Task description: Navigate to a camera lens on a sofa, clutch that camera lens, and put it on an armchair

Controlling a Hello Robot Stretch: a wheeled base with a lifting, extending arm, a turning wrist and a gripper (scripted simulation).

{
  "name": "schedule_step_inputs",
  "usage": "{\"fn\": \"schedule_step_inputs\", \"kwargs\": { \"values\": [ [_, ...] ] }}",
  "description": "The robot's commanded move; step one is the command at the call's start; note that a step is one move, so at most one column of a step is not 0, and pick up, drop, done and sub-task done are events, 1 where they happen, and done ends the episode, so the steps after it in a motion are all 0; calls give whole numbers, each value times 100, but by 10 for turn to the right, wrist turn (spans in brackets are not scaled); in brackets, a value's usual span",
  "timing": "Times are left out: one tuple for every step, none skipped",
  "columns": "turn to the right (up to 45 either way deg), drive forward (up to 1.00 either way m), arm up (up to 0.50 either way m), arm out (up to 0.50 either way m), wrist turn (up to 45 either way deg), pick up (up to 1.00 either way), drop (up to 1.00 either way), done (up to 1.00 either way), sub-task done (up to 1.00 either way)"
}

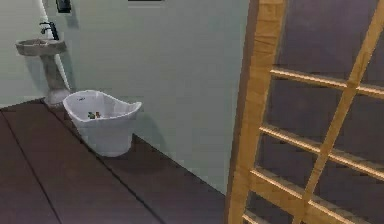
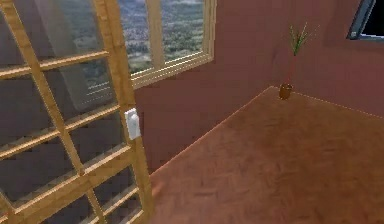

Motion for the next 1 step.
{"fn": "schedule_step_inputs", "kwargs": {
  "values": [
    [0,25,0,0,0,0,0,0,0]
  ]
}}
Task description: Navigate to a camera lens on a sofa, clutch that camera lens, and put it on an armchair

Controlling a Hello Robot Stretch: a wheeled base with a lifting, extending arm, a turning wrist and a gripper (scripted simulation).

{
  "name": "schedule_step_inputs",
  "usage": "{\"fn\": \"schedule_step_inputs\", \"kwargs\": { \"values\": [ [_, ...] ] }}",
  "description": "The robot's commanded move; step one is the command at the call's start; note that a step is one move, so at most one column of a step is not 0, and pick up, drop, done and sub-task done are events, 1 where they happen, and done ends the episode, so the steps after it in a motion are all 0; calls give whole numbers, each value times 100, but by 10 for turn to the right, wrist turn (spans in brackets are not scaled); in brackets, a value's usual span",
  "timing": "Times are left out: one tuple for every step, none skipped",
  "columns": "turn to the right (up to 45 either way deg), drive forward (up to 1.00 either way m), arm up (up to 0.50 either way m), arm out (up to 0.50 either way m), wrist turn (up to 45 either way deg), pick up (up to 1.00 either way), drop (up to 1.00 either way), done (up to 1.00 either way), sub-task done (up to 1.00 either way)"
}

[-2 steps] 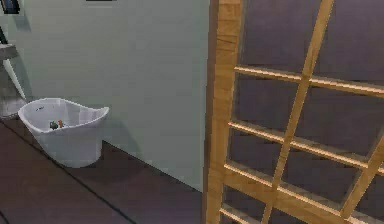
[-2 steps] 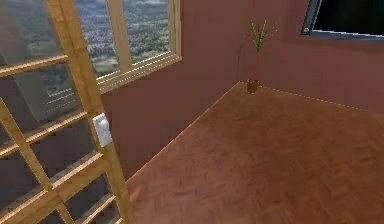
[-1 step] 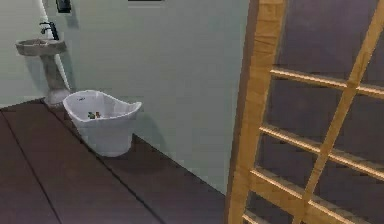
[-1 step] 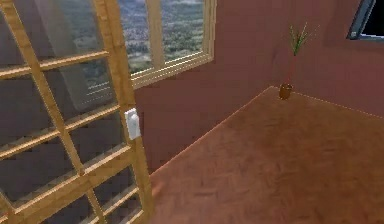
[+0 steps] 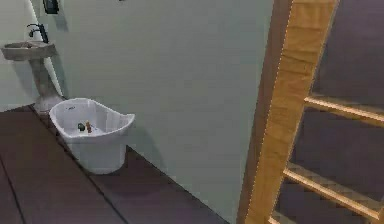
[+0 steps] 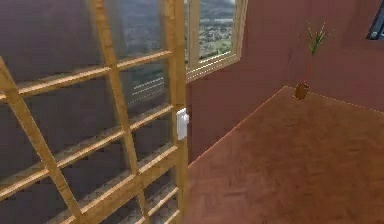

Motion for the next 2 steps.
{"fn": "schedule_step_inputs", "kwargs": {
  "values": [
    [-450,0,0,0,0,0,0,0,0],
    [0,40,0,0,0,0,0,0,0]
  ]
}}
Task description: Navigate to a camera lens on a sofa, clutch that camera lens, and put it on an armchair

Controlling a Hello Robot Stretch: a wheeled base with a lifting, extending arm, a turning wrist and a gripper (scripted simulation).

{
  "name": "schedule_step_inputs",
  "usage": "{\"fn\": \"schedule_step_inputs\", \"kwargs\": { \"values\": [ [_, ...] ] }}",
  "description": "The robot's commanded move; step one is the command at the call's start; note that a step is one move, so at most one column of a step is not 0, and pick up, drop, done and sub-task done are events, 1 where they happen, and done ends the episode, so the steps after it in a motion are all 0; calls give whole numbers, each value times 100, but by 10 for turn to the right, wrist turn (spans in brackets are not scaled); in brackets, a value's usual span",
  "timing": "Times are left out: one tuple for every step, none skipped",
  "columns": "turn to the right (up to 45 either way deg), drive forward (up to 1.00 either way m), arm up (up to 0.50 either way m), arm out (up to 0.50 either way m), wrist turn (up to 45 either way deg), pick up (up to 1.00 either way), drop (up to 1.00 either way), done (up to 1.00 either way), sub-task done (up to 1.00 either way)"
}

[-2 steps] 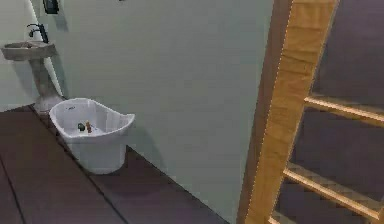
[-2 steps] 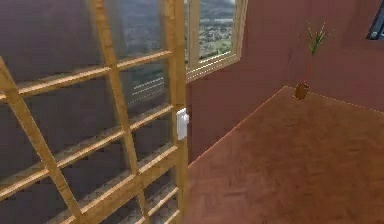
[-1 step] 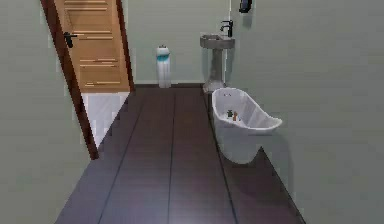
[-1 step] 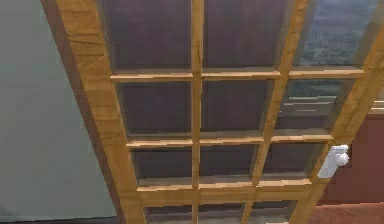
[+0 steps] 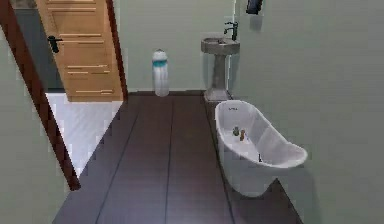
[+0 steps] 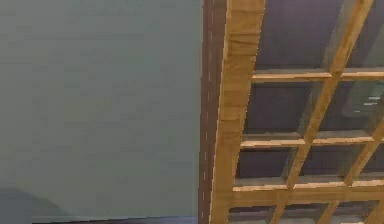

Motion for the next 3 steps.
{"fn": "schedule_step_inputs", "kwargs": {
  "values": [
    [-180,0,0,0,0,0,0,0,0],
    [0,100,0,0,0,0,0,0,0],
    [0,65,0,0,0,0,0,0,0]
  ]
}}
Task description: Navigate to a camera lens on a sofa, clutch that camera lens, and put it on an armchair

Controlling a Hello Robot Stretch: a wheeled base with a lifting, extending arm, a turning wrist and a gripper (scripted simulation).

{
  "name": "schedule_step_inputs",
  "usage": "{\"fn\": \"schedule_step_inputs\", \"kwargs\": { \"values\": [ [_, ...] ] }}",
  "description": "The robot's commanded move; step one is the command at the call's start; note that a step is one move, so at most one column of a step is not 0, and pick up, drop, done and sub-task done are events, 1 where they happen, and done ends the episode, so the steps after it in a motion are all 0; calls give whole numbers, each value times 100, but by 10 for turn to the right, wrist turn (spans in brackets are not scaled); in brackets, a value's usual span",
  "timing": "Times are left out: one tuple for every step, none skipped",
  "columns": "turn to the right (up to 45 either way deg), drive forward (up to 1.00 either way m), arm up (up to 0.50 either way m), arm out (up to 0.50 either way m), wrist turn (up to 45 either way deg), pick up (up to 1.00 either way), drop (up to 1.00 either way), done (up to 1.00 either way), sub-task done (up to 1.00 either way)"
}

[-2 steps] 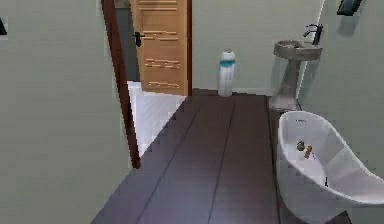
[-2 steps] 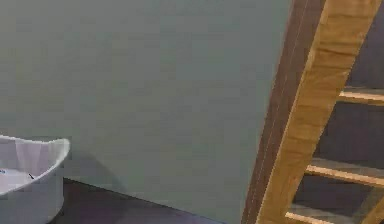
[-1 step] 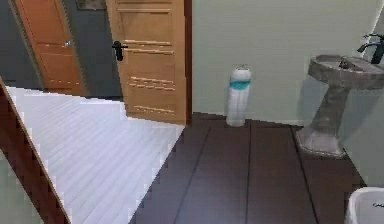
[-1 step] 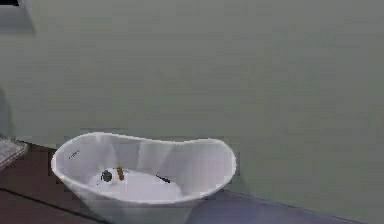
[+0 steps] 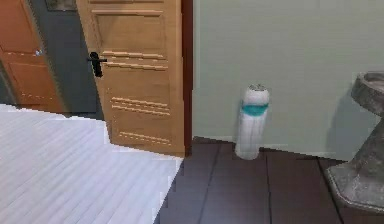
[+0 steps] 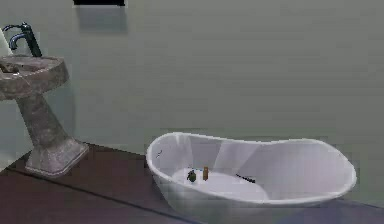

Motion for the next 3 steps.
{"fn": "schedule_step_inputs", "kwargs": {
  "values": [
    [-210,0,0,0,0,0,0,0,0],
    [0,35,0,0,0,0,0,0,0],
    [-450,0,0,0,0,0,0,0,0]
  ]
}}
